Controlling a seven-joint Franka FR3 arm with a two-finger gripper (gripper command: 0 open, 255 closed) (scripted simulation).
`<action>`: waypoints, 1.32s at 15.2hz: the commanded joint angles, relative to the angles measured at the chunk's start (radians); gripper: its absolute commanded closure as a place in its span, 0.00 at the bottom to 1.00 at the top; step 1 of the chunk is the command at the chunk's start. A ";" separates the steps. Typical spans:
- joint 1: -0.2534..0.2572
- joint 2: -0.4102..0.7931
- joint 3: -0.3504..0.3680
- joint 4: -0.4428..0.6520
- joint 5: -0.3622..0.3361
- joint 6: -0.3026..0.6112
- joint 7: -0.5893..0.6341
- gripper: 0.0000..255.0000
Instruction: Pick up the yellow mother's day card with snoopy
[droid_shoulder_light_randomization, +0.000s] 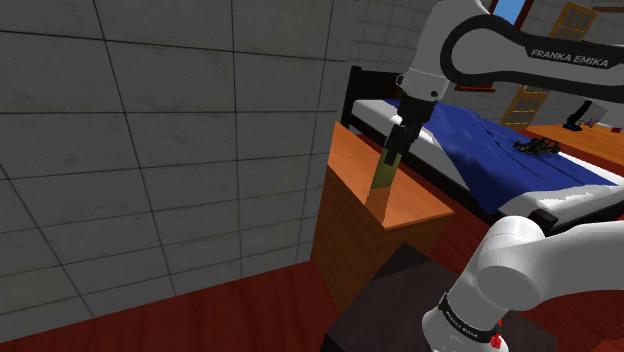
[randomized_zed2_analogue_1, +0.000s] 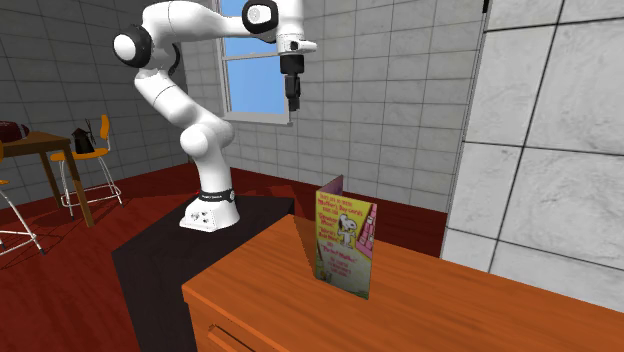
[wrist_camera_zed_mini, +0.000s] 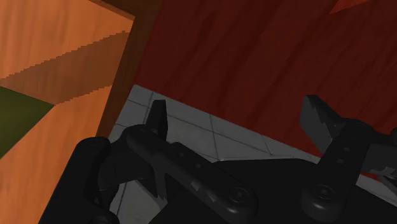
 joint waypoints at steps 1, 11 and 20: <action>0.000 0.000 0.000 0.000 0.000 0.000 0.000 0.00; -0.084 0.268 -0.166 0.126 -0.065 0.119 -0.091 0.00; -0.139 0.545 -0.309 0.314 -0.048 0.182 -0.184 0.00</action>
